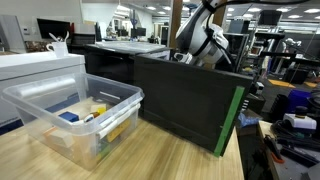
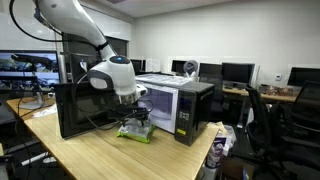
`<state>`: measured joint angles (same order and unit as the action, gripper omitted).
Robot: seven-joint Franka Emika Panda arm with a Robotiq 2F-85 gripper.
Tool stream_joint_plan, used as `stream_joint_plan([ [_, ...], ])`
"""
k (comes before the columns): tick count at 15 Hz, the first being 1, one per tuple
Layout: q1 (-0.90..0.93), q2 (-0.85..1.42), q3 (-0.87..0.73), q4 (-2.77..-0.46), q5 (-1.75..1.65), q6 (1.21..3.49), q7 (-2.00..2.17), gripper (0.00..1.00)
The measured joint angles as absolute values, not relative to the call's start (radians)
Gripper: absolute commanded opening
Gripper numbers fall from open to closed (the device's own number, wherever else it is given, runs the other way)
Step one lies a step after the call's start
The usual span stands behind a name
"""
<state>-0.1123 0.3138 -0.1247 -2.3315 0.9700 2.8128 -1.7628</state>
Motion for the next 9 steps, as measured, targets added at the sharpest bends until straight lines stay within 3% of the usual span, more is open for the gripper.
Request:
stream_joint_plan([
  [8, -0.098, 0.323, -0.123, -2.332, 0.932, 2.786, -1.763, 0.99],
  [9, -0.097, 0.323, -0.123, -2.331, 0.931, 2.785, -1.763, 0.77],
])
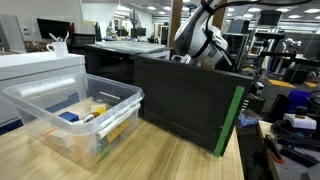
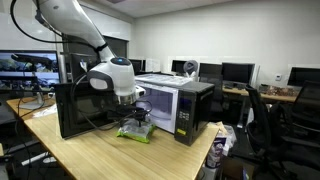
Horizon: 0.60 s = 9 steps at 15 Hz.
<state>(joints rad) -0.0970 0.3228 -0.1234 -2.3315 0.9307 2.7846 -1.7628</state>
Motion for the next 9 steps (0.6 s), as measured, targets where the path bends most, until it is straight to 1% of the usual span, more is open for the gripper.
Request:
stream_joint_plan([
  [2, -0.095, 0.323, -0.123, -2.331, 0.93, 2.784, -1.763, 0.7],
  [3, -0.094, 0.324, -0.123, -2.331, 0.93, 2.784, -1.763, 0.64],
  [4, -0.093, 0.324, -0.124, -2.331, 0.93, 2.784, -1.763, 0.55],
  [8, -0.089, 0.322, -0.126, -2.322, 0.93, 2.784, -1.763, 0.31],
  [9, -0.089, 0.321, -0.126, -2.319, 0.93, 2.784, -1.763, 0.23],
])
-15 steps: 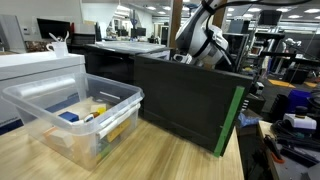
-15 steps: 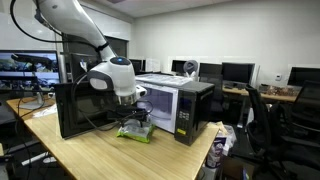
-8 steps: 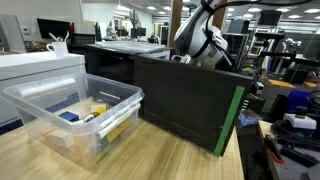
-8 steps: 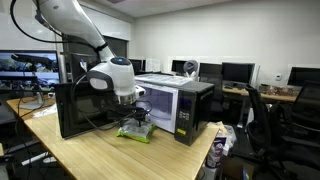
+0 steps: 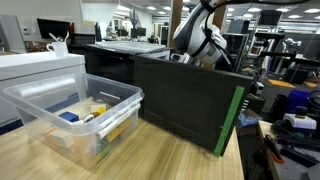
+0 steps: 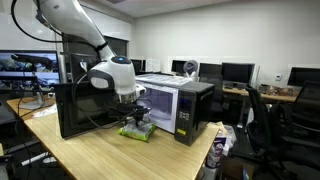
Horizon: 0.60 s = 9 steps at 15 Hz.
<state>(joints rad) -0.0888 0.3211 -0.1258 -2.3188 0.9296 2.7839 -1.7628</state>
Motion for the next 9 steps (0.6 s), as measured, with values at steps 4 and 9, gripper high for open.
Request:
stream_joint_plan([
  [4, -0.089, 0.32, -0.131, -2.306, 0.93, 2.784, -1.763, 0.01],
  [9, -0.089, 0.32, -0.138, -2.296, 0.93, 2.787, -1.763, 0.0],
])
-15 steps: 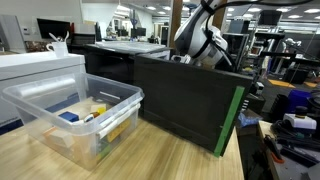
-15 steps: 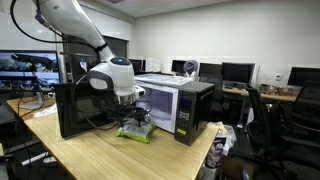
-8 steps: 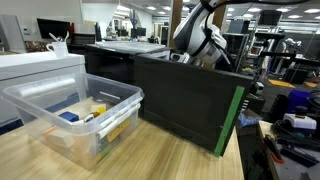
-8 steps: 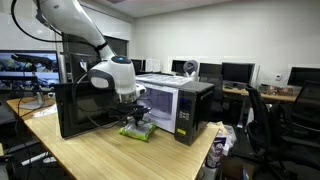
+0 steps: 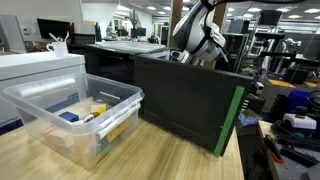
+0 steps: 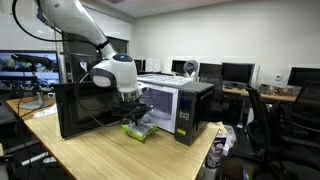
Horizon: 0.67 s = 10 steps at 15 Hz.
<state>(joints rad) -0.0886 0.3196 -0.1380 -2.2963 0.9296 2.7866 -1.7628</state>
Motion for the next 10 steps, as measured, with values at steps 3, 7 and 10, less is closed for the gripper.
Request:
stream_joint_plan([
  [3, -0.088, 0.315, -0.145, -2.296, 0.93, 2.788, -1.762, 0.0],
  [7, -0.088, 0.295, -0.157, -2.32, 0.93, 2.791, -1.761, 0.0],
  [10, -0.089, 0.26, -0.17, -2.363, 0.93, 2.793, -1.761, 0.0],
])
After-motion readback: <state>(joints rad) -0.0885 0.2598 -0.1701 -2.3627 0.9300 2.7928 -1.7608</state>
